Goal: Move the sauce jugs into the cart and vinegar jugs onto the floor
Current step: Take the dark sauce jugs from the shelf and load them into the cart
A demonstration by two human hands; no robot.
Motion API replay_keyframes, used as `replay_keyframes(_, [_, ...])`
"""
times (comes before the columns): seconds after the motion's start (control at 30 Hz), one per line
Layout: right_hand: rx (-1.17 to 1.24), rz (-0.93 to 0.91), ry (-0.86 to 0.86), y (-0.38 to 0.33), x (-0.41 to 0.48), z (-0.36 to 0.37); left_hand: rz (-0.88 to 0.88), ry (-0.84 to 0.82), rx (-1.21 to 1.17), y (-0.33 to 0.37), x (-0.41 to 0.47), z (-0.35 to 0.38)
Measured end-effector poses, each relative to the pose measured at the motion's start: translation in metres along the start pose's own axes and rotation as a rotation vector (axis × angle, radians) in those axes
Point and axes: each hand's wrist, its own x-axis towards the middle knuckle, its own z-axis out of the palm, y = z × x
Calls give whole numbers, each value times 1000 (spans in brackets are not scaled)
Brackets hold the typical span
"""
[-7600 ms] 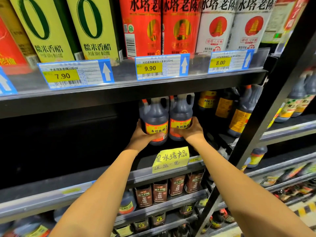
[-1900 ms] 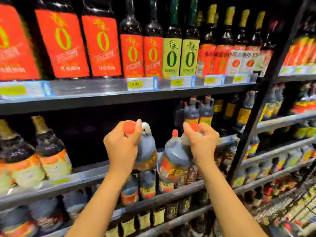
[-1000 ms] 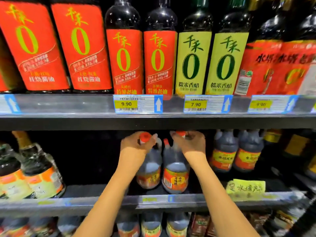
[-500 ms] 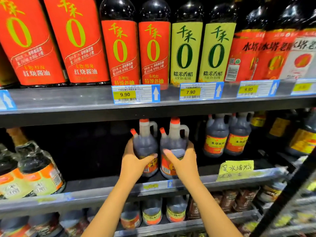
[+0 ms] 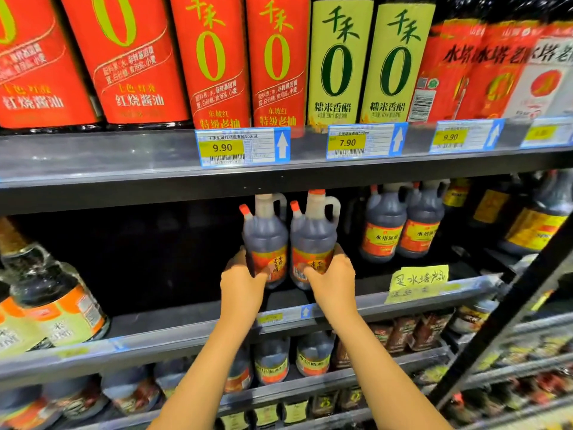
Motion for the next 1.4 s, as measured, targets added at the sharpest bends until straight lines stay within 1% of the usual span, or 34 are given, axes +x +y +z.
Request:
replay_keyframes(0.1, [112, 88, -28, -1, 20, -3, 0, -13, -92, 0, 15, 17])
replay_keyframes(0.17, [159, 151, -37, 1, 38, -1, -28, -39, -66, -1, 30, 28])
replay_keyframes(0.23, [122, 202, -62, 2, 57, 1, -48, -67, -30, 0, 42, 37])
replay_keyframes(0.33, [9, 157, -46, 5, 79, 6, -82, -48, -33, 8, 53, 50])
replay_keyframes(0.43, [8, 88, -27, 12, 93, 12, -75, -37, -73, 13, 63, 63])
replay_keyframes(0.53, [-33, 56, -23, 20, 104, 19, -49, -34, -90, 14, 77, 75])
replay_keyframes(0.63, [-71, 29, -4, 25, 115, 25, -78, -46, -84, 15, 92, 87])
replay_keyframes(0.8, [-141, 37, -54, 28, 135, 33, -126, -56, -58, 18, 108, 105])
replay_keyframes(0.9, [-146, 48, -93, 30, 139, 34, -127, -69, -34, 16, 110, 110])
replay_keyframes(1.0, [-133, 42, -141, 33, 133, 32, -181, -111, 47, 14, 106, 108])
replay_keyframes(1.07, [-119, 42, -186, 35, 125, 29, -235, -179, 110, 13, 98, 103])
replay_keyframes(1.13, [-166, 51, -237, 32, 116, 24, -222, -259, 201, 12, 88, 96])
replay_keyframes(1.3, [-500, -47, -347, 11, 89, 3, -41, -394, 576, 25, 64, 66])
replay_keyframes(1.37, [-568, -128, -349, 1, 70, -13, 56, -467, 660, 33, 49, 50])
replay_keyframes(1.4, [-608, -177, -333, -2, 58, -22, 134, -485, 692, 35, 40, 41])
